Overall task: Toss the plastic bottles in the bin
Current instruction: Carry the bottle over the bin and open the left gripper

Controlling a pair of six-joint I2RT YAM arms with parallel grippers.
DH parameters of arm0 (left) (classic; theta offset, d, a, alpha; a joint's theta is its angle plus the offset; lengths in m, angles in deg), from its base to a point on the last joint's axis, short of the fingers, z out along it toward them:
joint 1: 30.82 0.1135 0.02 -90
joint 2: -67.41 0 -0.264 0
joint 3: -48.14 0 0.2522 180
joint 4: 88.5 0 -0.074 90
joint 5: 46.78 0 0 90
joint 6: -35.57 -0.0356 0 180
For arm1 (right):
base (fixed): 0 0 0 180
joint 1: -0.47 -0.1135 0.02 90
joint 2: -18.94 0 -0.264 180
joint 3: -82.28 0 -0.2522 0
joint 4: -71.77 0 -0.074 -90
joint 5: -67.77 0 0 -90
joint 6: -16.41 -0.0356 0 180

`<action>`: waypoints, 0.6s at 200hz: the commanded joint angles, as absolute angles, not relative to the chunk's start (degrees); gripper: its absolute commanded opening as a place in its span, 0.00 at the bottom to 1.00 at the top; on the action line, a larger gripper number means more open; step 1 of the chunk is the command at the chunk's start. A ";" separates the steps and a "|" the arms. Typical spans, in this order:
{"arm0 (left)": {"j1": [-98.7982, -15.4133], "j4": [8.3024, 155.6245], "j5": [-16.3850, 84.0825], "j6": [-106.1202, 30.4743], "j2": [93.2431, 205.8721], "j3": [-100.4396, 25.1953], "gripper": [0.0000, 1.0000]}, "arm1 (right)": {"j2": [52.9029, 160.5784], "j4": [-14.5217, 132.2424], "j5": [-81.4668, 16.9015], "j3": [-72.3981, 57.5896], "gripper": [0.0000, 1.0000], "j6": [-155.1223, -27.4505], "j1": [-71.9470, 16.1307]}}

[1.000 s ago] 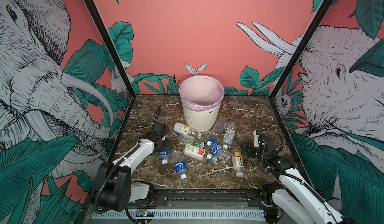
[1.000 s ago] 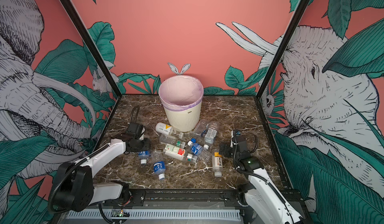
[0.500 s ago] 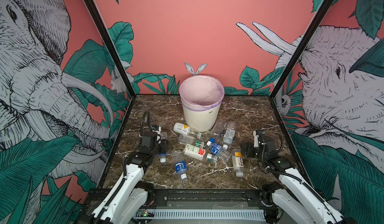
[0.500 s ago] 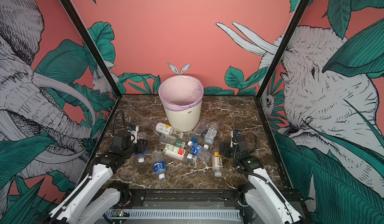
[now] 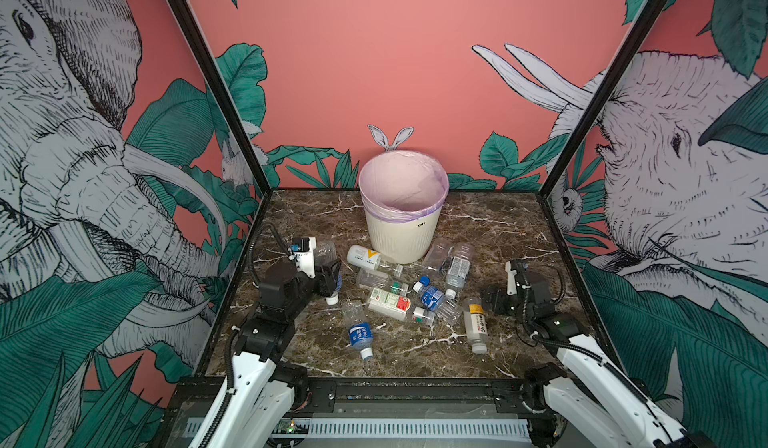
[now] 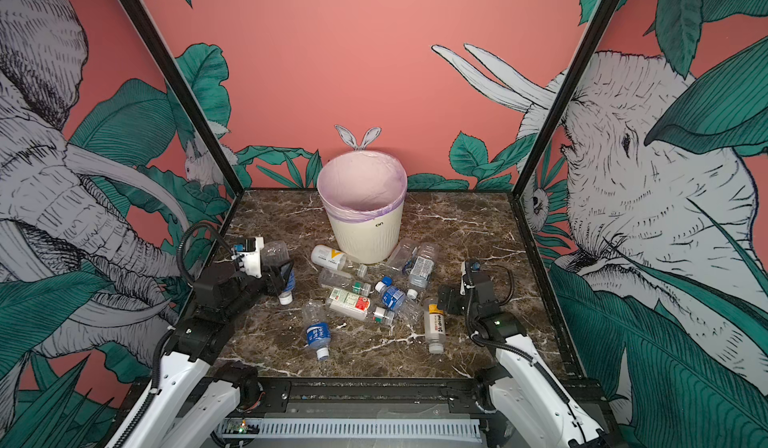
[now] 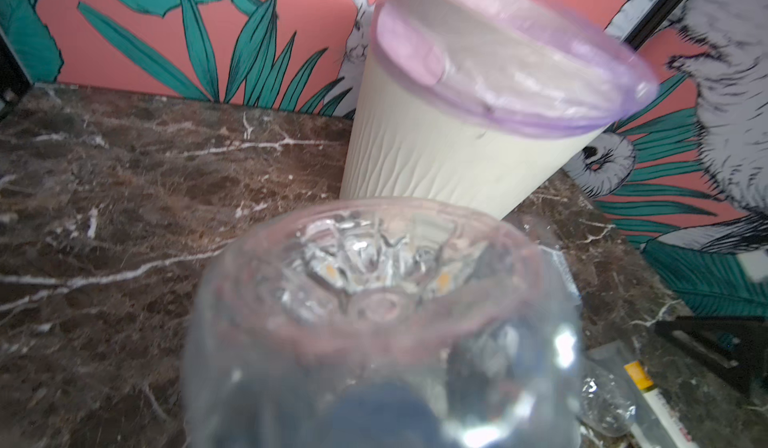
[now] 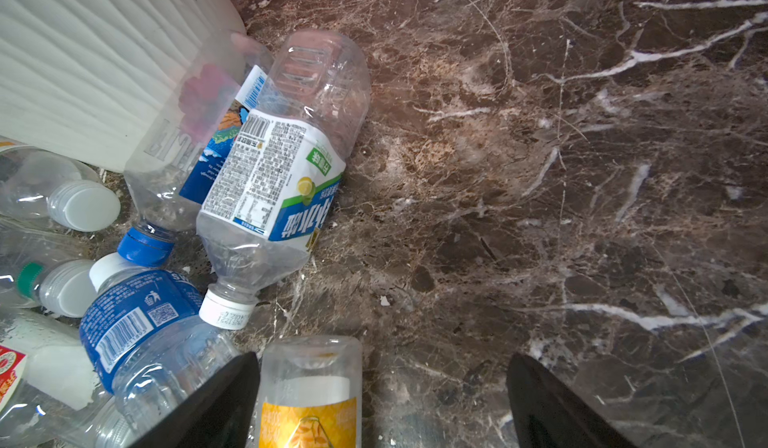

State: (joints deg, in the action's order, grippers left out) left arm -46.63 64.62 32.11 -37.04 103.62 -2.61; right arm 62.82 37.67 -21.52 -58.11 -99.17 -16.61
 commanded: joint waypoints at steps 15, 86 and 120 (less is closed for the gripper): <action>-49.37 75.47 29.61 -35.60 113.81 -17.76 0.48 | 61.86 39.34 -21.78 -58.97 0.95 -99.80 -16.40; -54.37 69.14 27.84 -37.43 161.52 -72.35 0.99 | 60.70 38.86 -21.87 -59.14 0.95 -99.80 -16.40; -54.26 62.96 29.37 -39.17 170.37 -87.38 1.00 | 60.42 38.56 -22.03 -59.11 0.96 -99.78 -16.42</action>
State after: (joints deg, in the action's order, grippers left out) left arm -54.43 68.95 29.33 -37.79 169.39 -80.73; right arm 61.18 37.80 -21.74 -58.64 -99.17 -16.61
